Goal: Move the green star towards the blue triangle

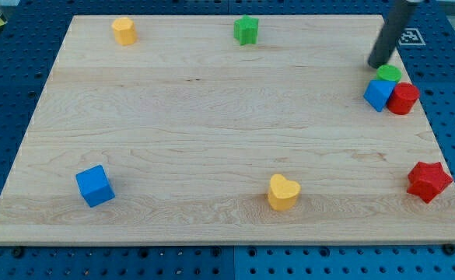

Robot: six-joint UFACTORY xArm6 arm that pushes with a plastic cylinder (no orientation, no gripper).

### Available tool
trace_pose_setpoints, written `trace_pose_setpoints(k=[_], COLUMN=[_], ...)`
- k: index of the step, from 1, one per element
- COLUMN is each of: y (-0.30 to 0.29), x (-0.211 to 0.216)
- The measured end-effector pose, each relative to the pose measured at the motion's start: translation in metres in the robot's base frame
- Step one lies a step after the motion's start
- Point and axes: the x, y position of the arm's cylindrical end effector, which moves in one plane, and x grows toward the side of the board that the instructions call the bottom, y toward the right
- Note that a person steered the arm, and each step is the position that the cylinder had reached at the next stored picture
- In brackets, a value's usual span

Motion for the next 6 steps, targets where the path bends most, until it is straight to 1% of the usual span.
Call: trace_pose_setpoints(k=[2,3,4,5,6], y=[-0.081,-0.135,-0.208,-0.250,-0.219], x=[-0.093,-0.109,-0.109,-0.107,-0.077])
